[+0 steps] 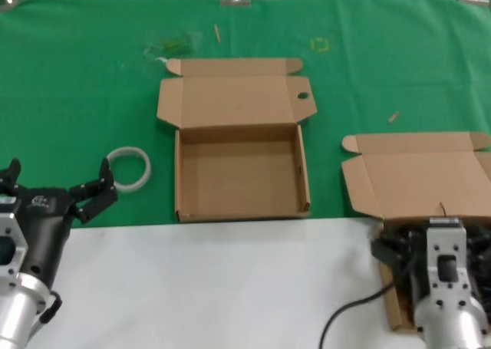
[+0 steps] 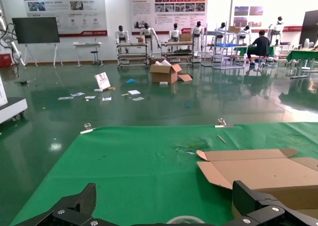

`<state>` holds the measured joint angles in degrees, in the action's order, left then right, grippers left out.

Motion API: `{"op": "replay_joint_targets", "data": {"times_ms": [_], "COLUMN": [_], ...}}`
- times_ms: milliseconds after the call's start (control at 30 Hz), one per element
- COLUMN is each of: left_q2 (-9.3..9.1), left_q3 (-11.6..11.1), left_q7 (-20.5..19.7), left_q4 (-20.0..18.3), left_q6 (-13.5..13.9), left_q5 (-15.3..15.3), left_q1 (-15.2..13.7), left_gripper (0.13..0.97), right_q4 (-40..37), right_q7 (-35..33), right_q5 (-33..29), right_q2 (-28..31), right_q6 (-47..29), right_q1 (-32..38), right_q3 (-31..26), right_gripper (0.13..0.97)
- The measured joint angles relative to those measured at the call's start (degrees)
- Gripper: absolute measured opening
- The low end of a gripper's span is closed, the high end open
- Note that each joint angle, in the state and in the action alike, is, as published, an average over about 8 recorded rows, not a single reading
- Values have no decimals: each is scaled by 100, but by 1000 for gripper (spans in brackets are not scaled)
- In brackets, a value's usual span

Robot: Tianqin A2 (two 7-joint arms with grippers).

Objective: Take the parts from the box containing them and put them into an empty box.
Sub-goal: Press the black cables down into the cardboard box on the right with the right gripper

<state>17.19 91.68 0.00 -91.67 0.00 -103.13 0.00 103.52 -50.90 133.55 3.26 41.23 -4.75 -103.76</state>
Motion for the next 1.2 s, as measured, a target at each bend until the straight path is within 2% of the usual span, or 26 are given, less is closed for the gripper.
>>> {"op": "replay_joint_targets", "data": {"times_ms": [267, 500, 867, 1200], "left_q2": [0, 0, 0, 0], "left_q3": [0, 0, 0, 0], "left_q7": [0, 0, 0, 0], "left_q4": [0, 0, 0, 0], "left_q6": [0, 0, 0, 0], "left_q5": [0, 0, 0, 0], "left_q1": [0, 0, 0, 0], "left_gripper": [965, 965, 965, 965], "right_q4": [473, 559, 167, -136], "right_q7": [-1971, -3249, -4473, -5115], "right_q5": [493, 903, 1326, 1536], "right_q2": [0, 0, 0, 0], "right_q6": [969, 1381, 1707, 1859], "right_q1": [-137, 65, 520, 782], "right_q3": [285, 428, 479, 623], "right_gripper": [966, 966, 966, 966]}}
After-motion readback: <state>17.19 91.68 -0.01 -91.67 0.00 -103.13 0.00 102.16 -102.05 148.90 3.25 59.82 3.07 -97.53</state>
